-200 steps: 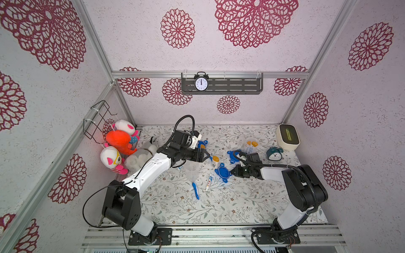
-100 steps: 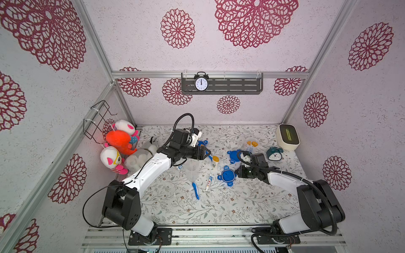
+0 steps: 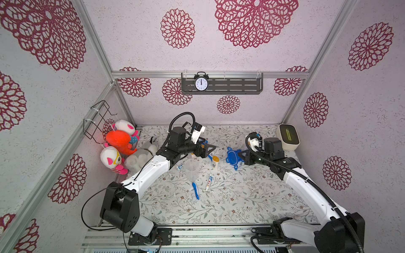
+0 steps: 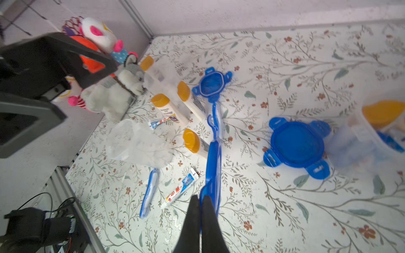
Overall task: Pack away toiletry kits
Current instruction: Pick up the lid from the center of the board.
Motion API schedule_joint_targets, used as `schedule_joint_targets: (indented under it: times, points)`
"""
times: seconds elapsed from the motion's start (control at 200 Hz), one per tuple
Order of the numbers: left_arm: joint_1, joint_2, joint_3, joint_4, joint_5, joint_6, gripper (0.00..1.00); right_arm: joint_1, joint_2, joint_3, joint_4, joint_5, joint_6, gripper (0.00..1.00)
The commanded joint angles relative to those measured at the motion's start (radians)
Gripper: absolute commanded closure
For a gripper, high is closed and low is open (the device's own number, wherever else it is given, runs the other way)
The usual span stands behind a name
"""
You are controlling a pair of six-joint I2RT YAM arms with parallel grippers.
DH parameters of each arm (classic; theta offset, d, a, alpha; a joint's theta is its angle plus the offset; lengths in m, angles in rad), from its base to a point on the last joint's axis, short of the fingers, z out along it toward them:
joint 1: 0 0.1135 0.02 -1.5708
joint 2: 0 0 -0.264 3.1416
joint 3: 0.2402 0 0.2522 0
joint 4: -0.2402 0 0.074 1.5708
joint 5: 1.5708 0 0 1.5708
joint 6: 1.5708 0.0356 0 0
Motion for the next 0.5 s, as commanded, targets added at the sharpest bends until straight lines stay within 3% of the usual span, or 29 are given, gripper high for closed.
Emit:
schedule_joint_targets:
  times: [0.0,0.23,0.355,0.495]
  points:
    - [0.007,0.010,0.068,0.043,0.103,0.202,0.07,-0.018,0.027,0.113,-0.061,-0.180,-0.130,1.00]
    - [0.016,0.102,0.216,-0.177,0.198,0.472,0.12,-0.042,0.125,0.294,-0.132,-0.360,-0.233,1.00]
    - [0.038,0.127,0.260,-0.204,0.184,0.522,0.10,-0.057,0.160,0.390,-0.229,-0.426,-0.322,1.00]
    - [0.068,0.149,0.290,-0.228,0.300,0.551,0.10,-0.066,0.193,0.478,-0.326,-0.482,-0.403,1.00]
